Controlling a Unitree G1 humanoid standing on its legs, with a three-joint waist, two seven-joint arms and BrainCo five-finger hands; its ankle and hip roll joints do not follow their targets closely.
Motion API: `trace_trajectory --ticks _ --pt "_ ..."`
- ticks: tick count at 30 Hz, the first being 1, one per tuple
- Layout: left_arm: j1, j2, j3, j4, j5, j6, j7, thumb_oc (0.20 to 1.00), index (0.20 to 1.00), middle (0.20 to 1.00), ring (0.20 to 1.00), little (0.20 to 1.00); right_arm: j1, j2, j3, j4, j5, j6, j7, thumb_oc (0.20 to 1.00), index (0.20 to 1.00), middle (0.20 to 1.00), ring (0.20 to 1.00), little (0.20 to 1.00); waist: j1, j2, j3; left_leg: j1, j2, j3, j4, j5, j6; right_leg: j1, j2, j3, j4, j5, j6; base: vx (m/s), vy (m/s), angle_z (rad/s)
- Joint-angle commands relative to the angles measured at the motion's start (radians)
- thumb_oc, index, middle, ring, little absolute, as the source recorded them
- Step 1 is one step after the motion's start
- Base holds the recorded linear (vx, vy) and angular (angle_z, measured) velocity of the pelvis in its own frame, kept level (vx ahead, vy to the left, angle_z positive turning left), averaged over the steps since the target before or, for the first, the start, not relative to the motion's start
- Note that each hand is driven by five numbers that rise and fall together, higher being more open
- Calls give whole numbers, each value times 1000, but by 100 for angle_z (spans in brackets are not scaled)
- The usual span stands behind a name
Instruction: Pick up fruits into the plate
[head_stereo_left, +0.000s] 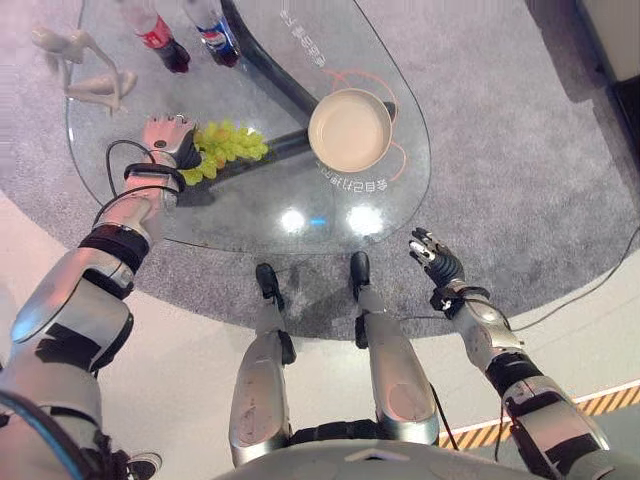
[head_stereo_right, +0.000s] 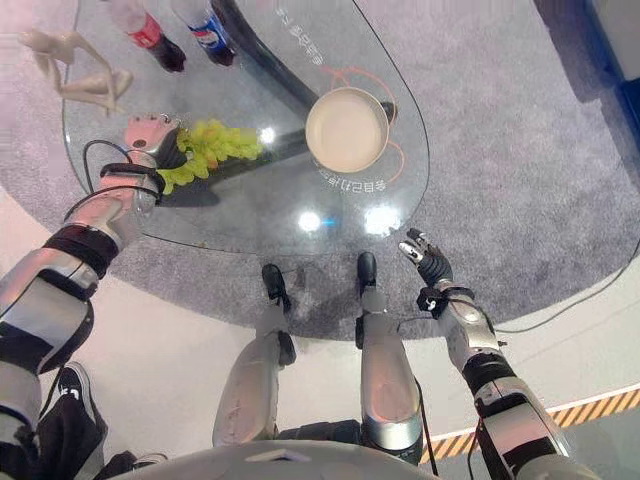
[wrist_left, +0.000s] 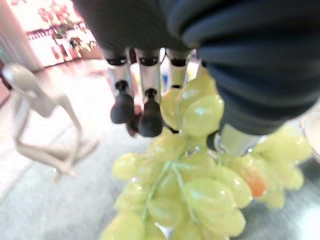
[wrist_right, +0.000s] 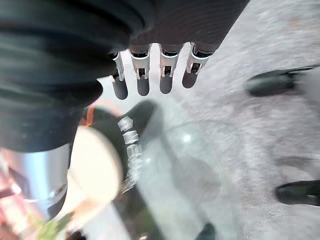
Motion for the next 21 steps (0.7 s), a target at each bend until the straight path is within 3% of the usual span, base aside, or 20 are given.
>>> trace_trajectory --ticks 1,16,21 --pt "-16 94 83 -48 11 -38 -14 200 200 200 200 200 -4 -47 -20 -91 -28 -6 49 1000 1000 1000 1000 1000 20 -32 -44 59 -49 21 37 -130 -13 -7 19 20 65 -19 7 49 -67 11" --pt "68 286 96 -413 -6 -214 -154 200 200 200 200 200 -4 -225 18 -432 -197 162 233 1000 1000 1000 1000 1000 54 -50 -195 179 -35 24 1 -141 -29 154 -3 -24 -6 -22 24 69 -48 7" --pt "144 317 145 -561 64 -289 -244 200 200 200 200 200 -8 -251 32 -491 -183 292 368 1000 1000 1000 1000 1000 66 -53 -263 235 -37 27 1 -151 -24 226 -10 -33 -30 -26 22 130 17 -3"
